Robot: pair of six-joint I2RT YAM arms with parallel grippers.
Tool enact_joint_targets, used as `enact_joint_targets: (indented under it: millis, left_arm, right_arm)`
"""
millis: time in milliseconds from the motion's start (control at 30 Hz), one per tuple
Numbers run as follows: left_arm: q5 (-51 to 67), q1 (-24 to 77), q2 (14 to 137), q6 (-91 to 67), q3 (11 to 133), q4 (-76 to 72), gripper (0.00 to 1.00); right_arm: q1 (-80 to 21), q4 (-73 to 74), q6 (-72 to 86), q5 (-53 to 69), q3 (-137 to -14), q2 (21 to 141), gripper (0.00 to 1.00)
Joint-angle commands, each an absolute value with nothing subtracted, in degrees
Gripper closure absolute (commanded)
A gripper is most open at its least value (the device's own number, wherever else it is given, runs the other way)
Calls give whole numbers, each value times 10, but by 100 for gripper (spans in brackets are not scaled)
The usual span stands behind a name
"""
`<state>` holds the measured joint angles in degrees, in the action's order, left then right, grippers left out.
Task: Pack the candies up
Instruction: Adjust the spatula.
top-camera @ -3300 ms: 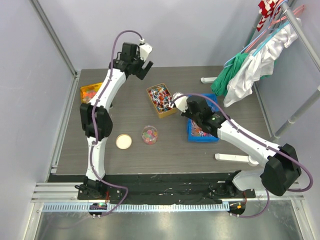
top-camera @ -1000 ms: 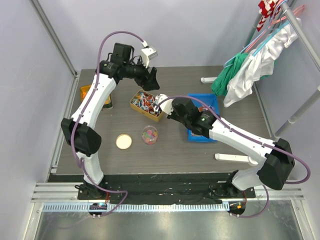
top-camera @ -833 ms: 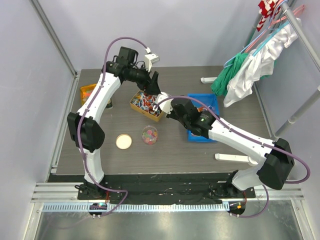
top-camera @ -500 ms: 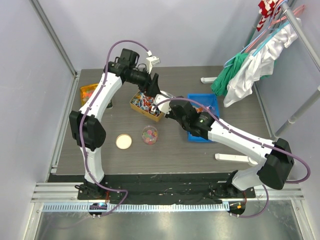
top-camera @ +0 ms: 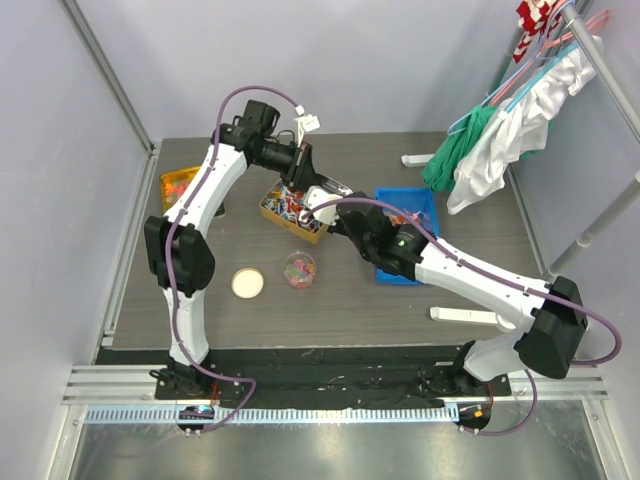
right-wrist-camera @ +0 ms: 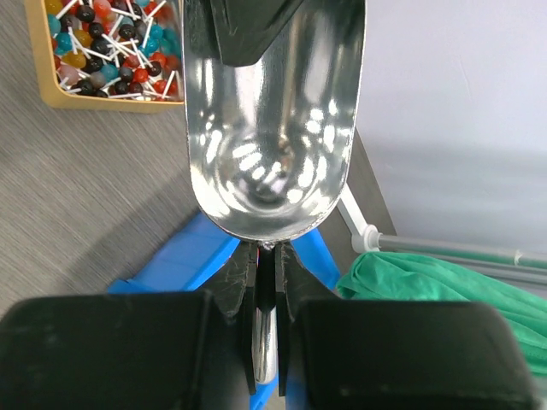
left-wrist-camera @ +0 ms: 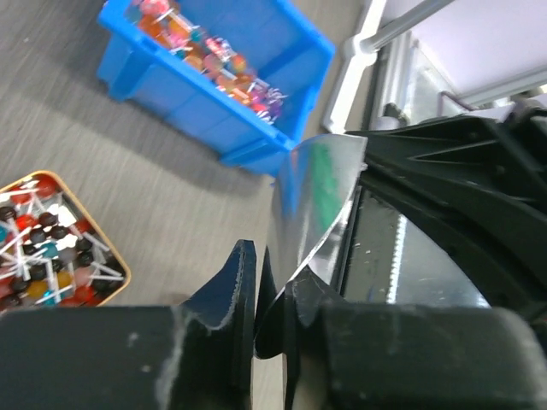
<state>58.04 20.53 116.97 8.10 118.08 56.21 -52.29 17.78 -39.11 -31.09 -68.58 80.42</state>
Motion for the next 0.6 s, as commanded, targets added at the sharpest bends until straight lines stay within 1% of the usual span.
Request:
enact_joint_targets:
  millis: [0, 33, 133, 200, 300, 333, 367, 400, 467, 567]
  left_arm:
    - [589, 205, 1171, 73, 1201, 556, 98]
    - [591, 205, 1171, 70, 1201, 555, 100]
    - [604, 206, 1171, 66, 1201, 550, 100]
    - [609, 206, 1170, 65, 1202, 551, 100]
    - [626, 205, 1172, 65, 1201, 550, 100]
    - [633, 205, 1174, 62, 1200, 551, 100]
    - [645, 206, 1175, 62, 1199, 552, 100]
    - [654, 204, 1176, 63, 1198, 554, 100]
    - [679, 205, 1179, 66, 1194, 558, 100]
    - [700, 205, 1179, 89, 1194, 581, 100]
  right_arm:
    - [-532, 115, -406, -326, -697, 797, 99]
    - [-533, 113, -408, -327, -696, 797, 99]
    - [-533, 113, -408, -321, -691, 794, 99]
    - [-533, 113, -410, -309, -690, 789, 95]
    - [-533, 118, -406, -288, -691, 779, 87]
    - [-533, 120, -405, -283, -693, 776, 83]
    - [-533, 124, -402, -279, -698, 774, 71]
    - [-533, 132, -401, -268, -700, 773, 66]
    - [-533, 142, -398, -254, -707, 766, 56]
    - [-529, 163, -394, -233, -711, 760, 48]
